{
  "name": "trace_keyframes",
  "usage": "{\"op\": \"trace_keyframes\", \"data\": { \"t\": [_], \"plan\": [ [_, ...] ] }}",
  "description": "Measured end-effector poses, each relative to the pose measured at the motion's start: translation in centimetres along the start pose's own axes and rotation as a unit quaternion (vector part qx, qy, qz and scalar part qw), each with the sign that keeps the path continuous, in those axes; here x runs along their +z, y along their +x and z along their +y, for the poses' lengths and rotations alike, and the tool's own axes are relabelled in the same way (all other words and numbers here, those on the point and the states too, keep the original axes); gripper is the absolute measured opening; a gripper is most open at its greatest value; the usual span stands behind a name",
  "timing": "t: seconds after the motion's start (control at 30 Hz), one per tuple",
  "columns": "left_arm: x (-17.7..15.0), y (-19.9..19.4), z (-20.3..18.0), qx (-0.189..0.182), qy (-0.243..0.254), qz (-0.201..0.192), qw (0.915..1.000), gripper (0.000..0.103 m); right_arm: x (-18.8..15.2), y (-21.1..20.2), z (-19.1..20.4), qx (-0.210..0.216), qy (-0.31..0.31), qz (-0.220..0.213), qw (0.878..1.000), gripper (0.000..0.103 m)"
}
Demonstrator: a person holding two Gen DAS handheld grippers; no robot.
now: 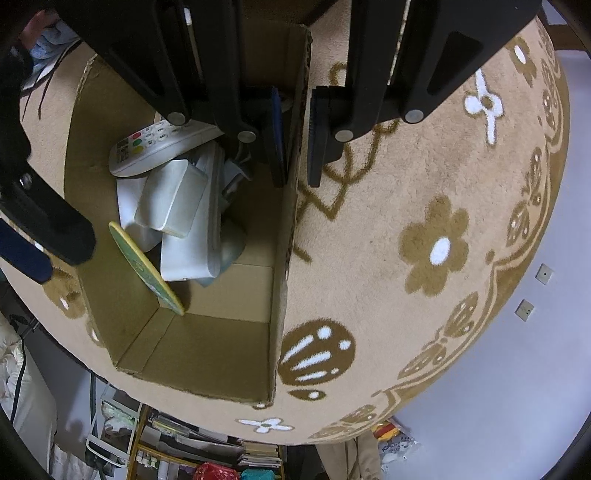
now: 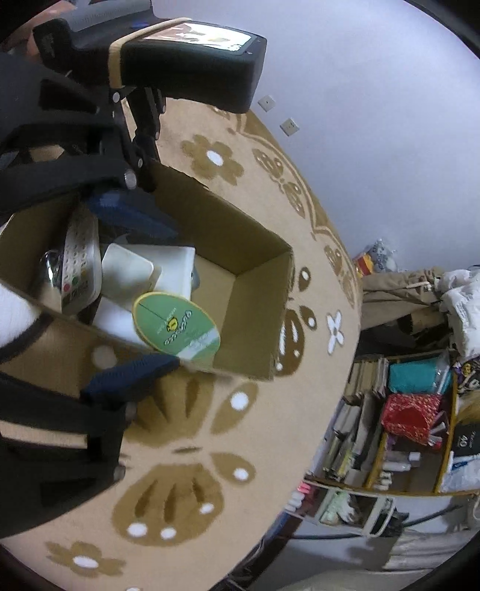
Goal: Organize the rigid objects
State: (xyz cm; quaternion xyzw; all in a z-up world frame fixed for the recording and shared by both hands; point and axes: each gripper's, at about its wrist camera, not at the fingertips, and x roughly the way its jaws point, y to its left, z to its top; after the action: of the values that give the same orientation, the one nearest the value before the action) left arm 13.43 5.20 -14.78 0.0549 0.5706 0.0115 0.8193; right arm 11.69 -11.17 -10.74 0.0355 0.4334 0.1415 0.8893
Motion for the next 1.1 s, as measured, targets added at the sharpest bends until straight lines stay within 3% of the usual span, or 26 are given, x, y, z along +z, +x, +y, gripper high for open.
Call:
{"op": "trace_keyframes", "data": {
  "t": [0.33,0.43,0.5,0.53,0.77,1.1],
  "plan": [
    [-0.7,-5.0,0.5,0.001,-0.009,-0.066,0.9978,0.022,-0.2,-3.2,-0.1,-0.027,-0.001,-0.012,1.0,0.088],
    [-1.3,-7.3,0.6,-0.007,-0.009,-0.097,0.9952,0.036,-0.2,-5.1,0.0,-0.036,-0.004,-0.027,0.999,0.097],
    [-1.8,-8.9,0.5,-0.01,-0.007,-0.122,0.9925,0.057,-0.2,-6.2,-0.1,-0.038,0.0,-0.035,0.999,0.1],
    [-2.1,-9.6,0.5,-0.011,-0.006,-0.134,0.9909,0.06,-0.2,-7.2,-0.1,-0.039,0.002,-0.041,0.998,0.103],
    [-4.6,-14.6,0.1,-0.01,-0.01,-0.212,0.9771,0.099,-1.7,-12.3,0.1,-0.066,-0.013,-0.078,0.995,0.103],
    [-9.0,-20.4,-0.4,0.004,-0.012,-0.299,0.9541,0.103,-5.9,-19.0,-0.7,-0.092,-0.005,-0.135,0.987,0.103]
  ]
}}
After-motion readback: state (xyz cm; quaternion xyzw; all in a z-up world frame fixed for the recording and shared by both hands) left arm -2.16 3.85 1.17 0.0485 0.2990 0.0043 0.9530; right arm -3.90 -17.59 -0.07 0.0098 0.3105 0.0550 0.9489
